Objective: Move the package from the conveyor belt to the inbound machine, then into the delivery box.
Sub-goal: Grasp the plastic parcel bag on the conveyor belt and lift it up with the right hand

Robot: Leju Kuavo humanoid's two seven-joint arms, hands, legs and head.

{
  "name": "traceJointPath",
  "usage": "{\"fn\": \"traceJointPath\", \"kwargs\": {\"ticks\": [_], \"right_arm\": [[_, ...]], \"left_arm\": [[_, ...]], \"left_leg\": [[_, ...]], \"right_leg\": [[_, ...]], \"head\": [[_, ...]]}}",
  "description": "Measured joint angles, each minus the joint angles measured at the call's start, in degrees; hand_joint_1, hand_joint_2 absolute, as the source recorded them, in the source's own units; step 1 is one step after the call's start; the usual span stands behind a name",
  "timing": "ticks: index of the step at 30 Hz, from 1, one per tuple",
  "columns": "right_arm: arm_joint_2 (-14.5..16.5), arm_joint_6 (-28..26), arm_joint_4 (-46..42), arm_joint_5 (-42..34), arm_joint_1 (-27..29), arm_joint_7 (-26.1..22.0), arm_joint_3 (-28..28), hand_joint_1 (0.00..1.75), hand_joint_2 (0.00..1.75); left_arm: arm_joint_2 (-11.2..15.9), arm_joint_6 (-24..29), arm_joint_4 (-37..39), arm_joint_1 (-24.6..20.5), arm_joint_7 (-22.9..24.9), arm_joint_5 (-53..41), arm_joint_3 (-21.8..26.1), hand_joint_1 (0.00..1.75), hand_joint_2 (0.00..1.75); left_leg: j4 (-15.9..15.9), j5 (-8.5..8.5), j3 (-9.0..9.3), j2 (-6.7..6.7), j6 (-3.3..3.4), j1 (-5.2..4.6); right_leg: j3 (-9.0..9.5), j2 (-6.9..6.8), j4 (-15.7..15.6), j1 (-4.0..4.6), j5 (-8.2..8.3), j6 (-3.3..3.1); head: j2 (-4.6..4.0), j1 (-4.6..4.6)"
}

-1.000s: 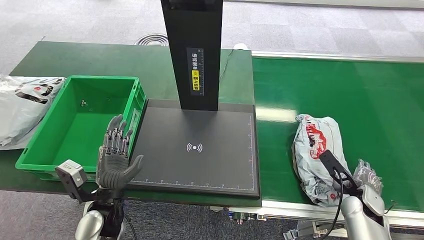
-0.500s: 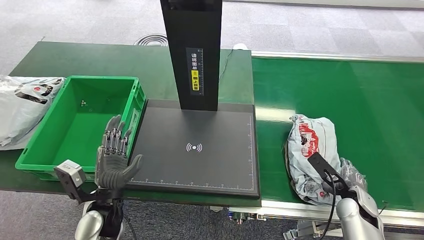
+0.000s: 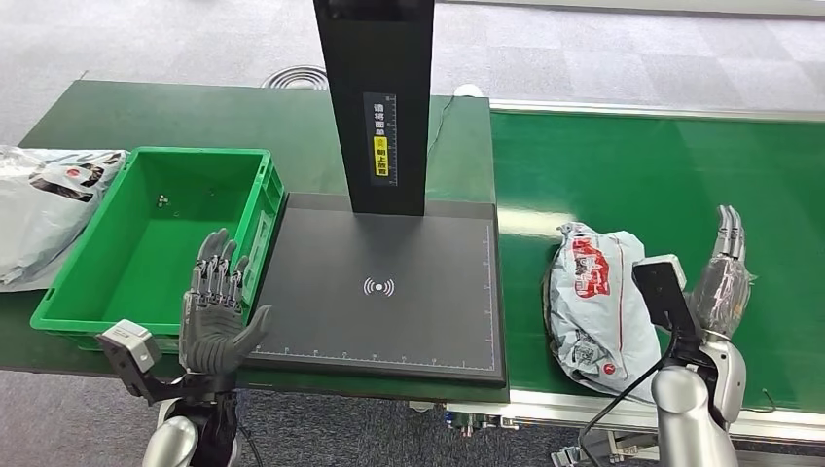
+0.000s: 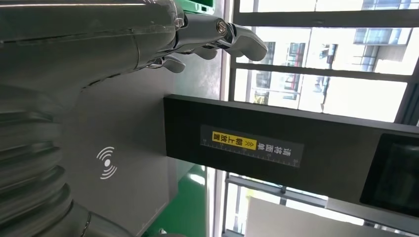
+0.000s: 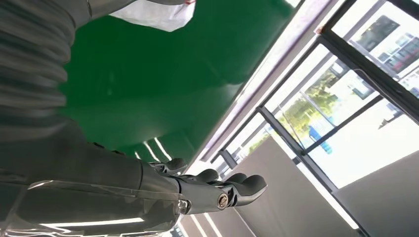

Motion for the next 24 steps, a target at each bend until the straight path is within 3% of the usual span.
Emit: {"fn": "traceJointPath", "kwargs": {"ticks": [6,9,10,13,24], "right_arm": [[0.9,-1.3,1.0,-2.2,-0.5,-0.9,0.3,0.00,1.75],[0.9,5.7,3.0,1.4,-1.4,7.3,0.9,0.00,0.44],[0.9,10.0,4.3,3.2,-1.8,11.8,1.3,0.00,0.44],[0.8,19.1,9.7,6.0,-2.3,19.0,3.1,0.00,1.75],[0.7,23.7,17.0,6.6,-1.4,22.8,8.9,0.00,1.75]], "left_arm": [[0.0,-0.4,0.0,-0.2,-0.1,0.2,-0.4,0.00,1.75],[0.0,-0.7,0.1,-0.5,-0.1,0.2,-0.6,0.00,1.75],[0.0,-1.0,0.2,-0.6,0.0,0.1,-0.6,0.00,1.75],[0.0,-1.7,0.7,-1.2,0.2,0.1,-0.8,0.00,1.75],[0.1,-1.7,1.4,-1.7,1.0,0.4,-0.8,0.00,1.75]], "left_leg": [[0.0,0.00,0.00,0.00,0.01,0.00],[0.0,0.00,0.00,0.01,0.00,0.00],[0.0,0.00,0.01,0.01,0.00,0.00],[0.0,0.02,-0.01,-0.04,0.03,0.00],[0.0,0.02,-0.08,-0.04,0.04,0.00]], "right_leg": [[0.00,0.00,0.0,-0.01,0.00,0.01],[0.00,0.03,0.0,0.01,0.00,0.00],[0.00,0.04,0.0,0.01,0.00,0.00],[-0.01,-0.07,0.0,0.00,0.00,0.00],[-0.07,-0.06,0.0,0.01,-0.05,0.02]], "head": [[0.00,0.00],[0.00,-0.01],[0.00,-0.01],[0.00,-0.01],[0.00,-0.01]]}}
